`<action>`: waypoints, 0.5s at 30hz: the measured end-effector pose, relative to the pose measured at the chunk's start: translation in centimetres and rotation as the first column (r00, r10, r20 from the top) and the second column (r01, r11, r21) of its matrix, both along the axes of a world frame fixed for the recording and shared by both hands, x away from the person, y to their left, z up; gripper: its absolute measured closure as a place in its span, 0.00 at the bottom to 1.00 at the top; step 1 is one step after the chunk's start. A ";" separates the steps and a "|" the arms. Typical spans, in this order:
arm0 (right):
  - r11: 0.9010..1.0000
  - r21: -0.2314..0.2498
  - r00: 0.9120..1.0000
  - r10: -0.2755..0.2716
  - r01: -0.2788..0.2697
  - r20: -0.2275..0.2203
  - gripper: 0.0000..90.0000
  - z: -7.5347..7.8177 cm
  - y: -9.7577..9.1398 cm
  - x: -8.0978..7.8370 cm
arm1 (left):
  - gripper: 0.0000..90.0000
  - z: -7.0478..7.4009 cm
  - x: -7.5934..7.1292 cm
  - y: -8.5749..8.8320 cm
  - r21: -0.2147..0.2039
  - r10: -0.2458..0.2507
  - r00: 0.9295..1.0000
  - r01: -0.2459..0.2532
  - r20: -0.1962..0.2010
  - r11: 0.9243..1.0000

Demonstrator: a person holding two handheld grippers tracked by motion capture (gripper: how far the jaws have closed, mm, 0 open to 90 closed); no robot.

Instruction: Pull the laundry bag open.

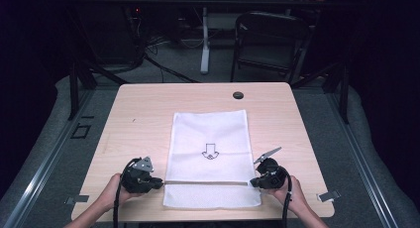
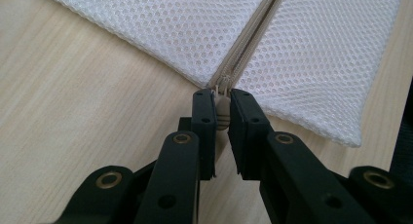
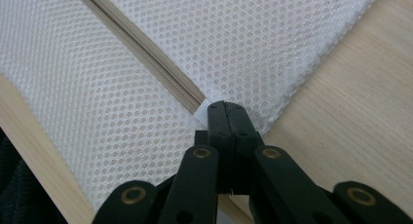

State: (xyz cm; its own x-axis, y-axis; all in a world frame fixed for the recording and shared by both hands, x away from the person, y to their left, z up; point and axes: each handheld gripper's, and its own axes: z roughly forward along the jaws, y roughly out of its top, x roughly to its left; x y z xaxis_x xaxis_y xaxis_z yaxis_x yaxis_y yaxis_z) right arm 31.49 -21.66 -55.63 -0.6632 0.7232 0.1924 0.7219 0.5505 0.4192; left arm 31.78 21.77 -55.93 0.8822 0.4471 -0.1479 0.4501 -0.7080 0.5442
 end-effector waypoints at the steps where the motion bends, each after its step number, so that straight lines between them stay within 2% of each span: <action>1: 1.000 -0.008 1.000 0.016 -0.016 0.015 1.00 0.0 0.0 0.0 | 0.90 0.0 0.0 0.0 -0.002 0.003 1.000 -0.003 -0.001 1.000; 3: 1.000 0.000 1.000 0.011 -0.011 0.000 1.00 0.0 0.0 0.1 | 0.89 0.1 0.1 0.0 -0.015 0.001 1.000 -0.002 -0.007 1.000; 4: 1.000 0.013 1.000 0.025 -0.025 0.010 0.93 0.0 -0.1 0.1 | 0.86 0.2 0.1 0.1 -0.030 0.003 1.000 -0.004 -0.015 1.000; 5: 0.999 0.022 1.000 0.023 -0.023 0.007 0.86 0.1 -0.1 0.1 | 0.80 0.4 0.2 0.2 -0.045 0.008 1.000 -0.009 -0.028 0.999; 6: 0.999 0.029 1.000 0.030 -0.030 0.008 0.84 0.3 -0.1 0.1 | 0.75 0.5 0.2 0.2 -0.059 0.006 1.000 -0.008 -0.023 0.998; 8: 0.999 0.027 0.999 0.025 -0.026 0.038 0.76 0.8 0.0 -0.1 | 0.58 1.1 0.2 0.3 -0.073 0.038 0.999 -0.040 -0.024 0.997; 9: 0.999 0.034 0.999 0.018 -0.020 0.048 0.70 1.0 0.0 -0.1 | 0.52 1.4 0.2 0.4 -0.074 0.048 0.999 -0.048 -0.014 0.996; 10: 1.000 0.018 0.998 0.022 -0.023 0.052 0.65 1.2 0.0 -0.1 | 0.47 1.7 0.1 0.5 -0.080 0.067 0.998 -0.067 -0.006 0.995; 11: 0.999 0.036 0.998 0.005 -0.008 0.066 0.59 1.5 0.0 -0.3 | 0.40 2.2 0.0 0.6 -0.088 0.094 0.996 -0.093 0.004 0.992; 12: 1.000 0.021 0.996 0.007 -0.008 0.086 0.51 1.9 -0.1 -0.5 | 0.34 2.5 0.0 0.7 -0.089 0.107 0.994 -0.105 0.014 0.990; 14: 1.000 0.016 0.995 -0.021 0.019 0.098 0.41 2.6 -0.2 -0.9 | 0.27 3.3 -0.3 1.0 -0.083 0.140 0.990 -0.136 0.036 0.987; 15: 1.000 0.008 0.994 -0.021 0.021 0.104 0.35 3.0 -0.4 -1.2 | 0.21 3.6 -0.4 1.1 -0.080 0.146 0.989 -0.144 0.017 0.986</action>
State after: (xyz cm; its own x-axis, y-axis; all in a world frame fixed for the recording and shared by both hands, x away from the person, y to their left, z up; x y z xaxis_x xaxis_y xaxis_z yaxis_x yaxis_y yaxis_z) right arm 30.34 -22.05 -52.60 -0.6646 0.7361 0.1283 0.6858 0.5326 0.4960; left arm 31.36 22.86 -52.35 0.8124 0.5584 -0.1679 0.5316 -0.5908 0.6069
